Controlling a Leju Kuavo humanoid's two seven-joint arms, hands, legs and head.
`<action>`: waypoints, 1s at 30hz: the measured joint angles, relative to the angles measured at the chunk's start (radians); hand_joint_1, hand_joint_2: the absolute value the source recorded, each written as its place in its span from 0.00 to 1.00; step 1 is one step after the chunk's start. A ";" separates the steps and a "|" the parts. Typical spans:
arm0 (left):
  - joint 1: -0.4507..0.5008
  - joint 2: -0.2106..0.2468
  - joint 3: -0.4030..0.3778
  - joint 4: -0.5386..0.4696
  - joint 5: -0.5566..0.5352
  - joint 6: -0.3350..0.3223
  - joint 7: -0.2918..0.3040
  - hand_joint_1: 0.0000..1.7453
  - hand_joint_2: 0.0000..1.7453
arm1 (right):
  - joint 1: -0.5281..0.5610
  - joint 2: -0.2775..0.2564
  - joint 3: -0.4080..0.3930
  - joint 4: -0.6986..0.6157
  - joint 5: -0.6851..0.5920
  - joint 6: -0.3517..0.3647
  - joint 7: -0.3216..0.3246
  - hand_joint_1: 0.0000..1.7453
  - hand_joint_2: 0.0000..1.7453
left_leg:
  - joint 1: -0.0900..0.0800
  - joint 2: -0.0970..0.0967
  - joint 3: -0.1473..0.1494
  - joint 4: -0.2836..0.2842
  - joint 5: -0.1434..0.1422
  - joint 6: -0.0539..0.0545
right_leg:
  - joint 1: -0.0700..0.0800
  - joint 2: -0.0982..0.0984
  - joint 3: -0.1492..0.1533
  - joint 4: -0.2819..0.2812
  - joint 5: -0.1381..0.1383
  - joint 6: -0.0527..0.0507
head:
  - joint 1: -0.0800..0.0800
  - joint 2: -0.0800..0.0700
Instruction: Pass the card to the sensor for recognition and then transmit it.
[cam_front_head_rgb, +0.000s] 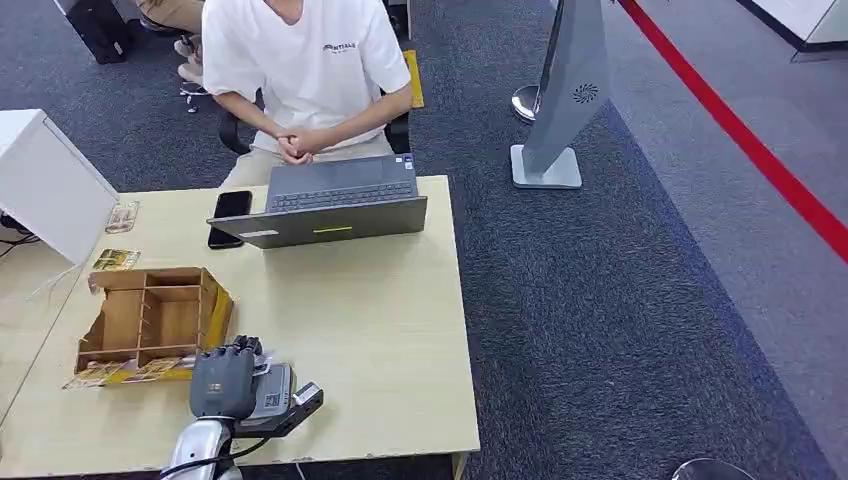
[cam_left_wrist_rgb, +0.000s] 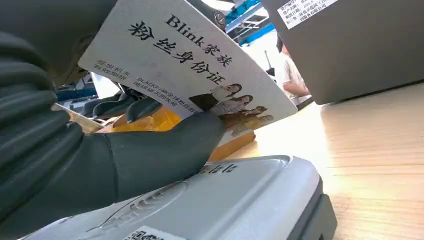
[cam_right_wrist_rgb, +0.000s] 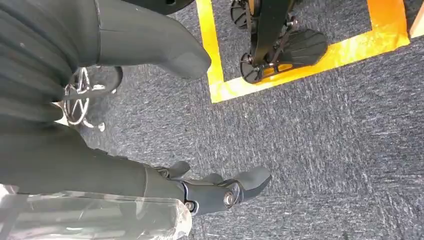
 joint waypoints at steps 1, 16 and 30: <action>0.000 0.000 0.000 0.000 0.001 0.004 -0.003 1.00 1.00 | 0.000 0.000 0.000 0.000 0.000 0.000 0.000 0.00 1.00 | 0.000 0.000 0.000 0.000 0.000 0.000 | 0.000 0.000 0.000 0.000 0.000 0.000 | 0.000 0.000; 0.086 -0.011 0.014 -0.355 0.011 0.178 -0.269 1.00 1.00 | -0.001 0.000 0.001 0.000 0.024 -0.013 -0.015 0.00 1.00 | 0.000 0.000 -0.006 0.001 0.002 0.001 | 0.000 0.000 -0.006 0.000 0.001 0.001 | 0.000 0.000; 0.088 -0.016 0.017 -0.488 0.011 0.179 -0.270 1.00 1.00 | -0.001 0.000 0.002 0.000 0.027 -0.011 -0.017 0.00 1.00 | 0.000 0.000 -0.006 0.001 0.002 0.001 | 0.000 0.000 -0.006 0.000 0.001 0.001 | 0.000 0.000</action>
